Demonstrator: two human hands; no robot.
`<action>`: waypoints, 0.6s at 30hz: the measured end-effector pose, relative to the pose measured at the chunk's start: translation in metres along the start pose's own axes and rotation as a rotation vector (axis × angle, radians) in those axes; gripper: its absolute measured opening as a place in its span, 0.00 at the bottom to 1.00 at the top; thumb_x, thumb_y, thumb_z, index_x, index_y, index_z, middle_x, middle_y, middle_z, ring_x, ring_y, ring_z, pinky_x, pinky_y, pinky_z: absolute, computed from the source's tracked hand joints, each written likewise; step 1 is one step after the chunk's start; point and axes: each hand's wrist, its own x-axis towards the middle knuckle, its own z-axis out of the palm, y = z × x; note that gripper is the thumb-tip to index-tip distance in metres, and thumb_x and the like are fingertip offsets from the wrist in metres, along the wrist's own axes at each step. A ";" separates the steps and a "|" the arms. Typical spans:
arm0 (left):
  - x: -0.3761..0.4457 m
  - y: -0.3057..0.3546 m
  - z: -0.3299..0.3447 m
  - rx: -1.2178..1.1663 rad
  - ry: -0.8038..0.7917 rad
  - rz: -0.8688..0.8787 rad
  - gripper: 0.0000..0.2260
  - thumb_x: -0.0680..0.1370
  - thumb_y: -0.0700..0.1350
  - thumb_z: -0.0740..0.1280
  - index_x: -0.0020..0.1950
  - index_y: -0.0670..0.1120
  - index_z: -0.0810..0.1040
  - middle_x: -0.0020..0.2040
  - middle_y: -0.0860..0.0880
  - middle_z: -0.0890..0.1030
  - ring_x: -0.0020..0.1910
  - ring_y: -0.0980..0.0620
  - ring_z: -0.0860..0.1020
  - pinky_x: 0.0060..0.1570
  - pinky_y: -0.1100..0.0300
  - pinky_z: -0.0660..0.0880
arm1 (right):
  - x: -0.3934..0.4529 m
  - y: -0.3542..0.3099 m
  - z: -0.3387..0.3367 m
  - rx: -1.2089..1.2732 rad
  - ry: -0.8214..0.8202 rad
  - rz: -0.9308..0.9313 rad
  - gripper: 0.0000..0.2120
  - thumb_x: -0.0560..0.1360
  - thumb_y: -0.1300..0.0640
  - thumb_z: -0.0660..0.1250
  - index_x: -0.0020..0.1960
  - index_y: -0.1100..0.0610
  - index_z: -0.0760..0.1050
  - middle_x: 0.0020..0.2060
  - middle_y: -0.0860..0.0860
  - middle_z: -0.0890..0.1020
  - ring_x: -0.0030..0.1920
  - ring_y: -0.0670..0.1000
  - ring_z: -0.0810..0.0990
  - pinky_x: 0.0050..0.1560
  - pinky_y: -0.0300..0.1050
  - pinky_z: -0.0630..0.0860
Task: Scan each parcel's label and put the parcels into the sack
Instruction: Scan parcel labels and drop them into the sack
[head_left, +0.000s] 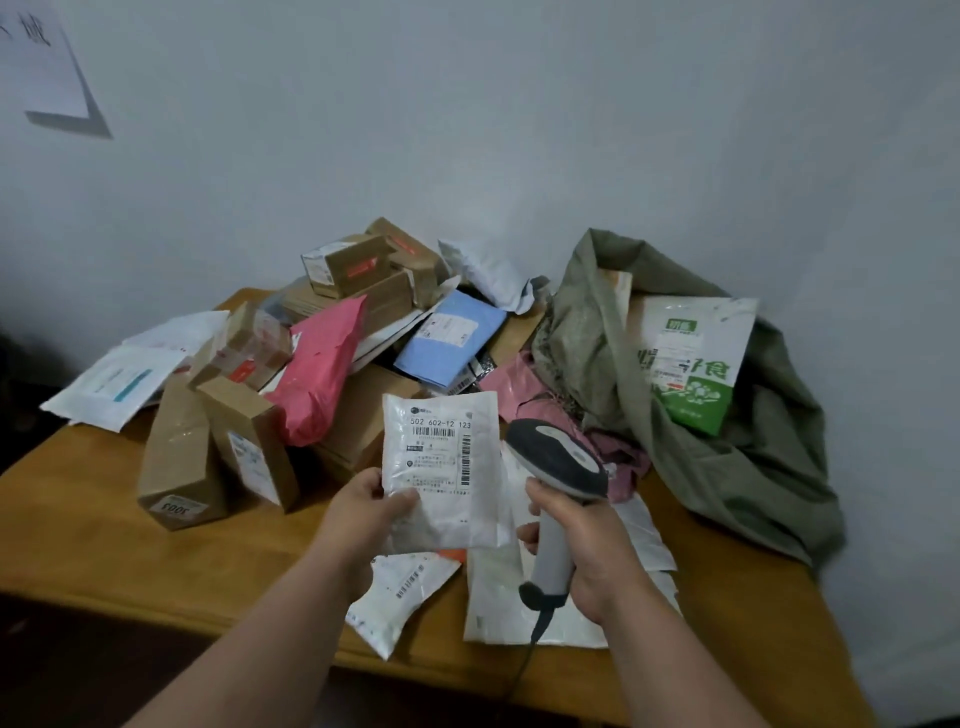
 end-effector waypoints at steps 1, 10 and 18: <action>-0.002 -0.001 0.005 -0.002 0.013 0.018 0.08 0.78 0.37 0.70 0.56 0.45 0.79 0.49 0.46 0.87 0.44 0.45 0.86 0.39 0.50 0.82 | -0.004 -0.002 -0.004 -0.025 -0.017 -0.010 0.08 0.73 0.56 0.76 0.50 0.57 0.82 0.33 0.50 0.83 0.34 0.52 0.83 0.34 0.45 0.78; -0.027 0.006 0.047 -0.003 0.070 0.107 0.08 0.78 0.38 0.70 0.56 0.47 0.79 0.49 0.48 0.86 0.44 0.46 0.86 0.40 0.50 0.83 | -0.038 -0.025 -0.024 -0.224 -0.130 -0.119 0.10 0.76 0.53 0.74 0.41 0.59 0.82 0.33 0.53 0.85 0.35 0.53 0.86 0.34 0.41 0.78; -0.048 0.011 0.064 0.026 0.092 0.139 0.08 0.78 0.39 0.70 0.56 0.48 0.77 0.52 0.48 0.84 0.47 0.46 0.84 0.36 0.54 0.81 | -0.053 -0.036 -0.037 -0.214 -0.171 -0.147 0.08 0.76 0.54 0.73 0.46 0.59 0.81 0.33 0.53 0.84 0.34 0.53 0.85 0.33 0.39 0.78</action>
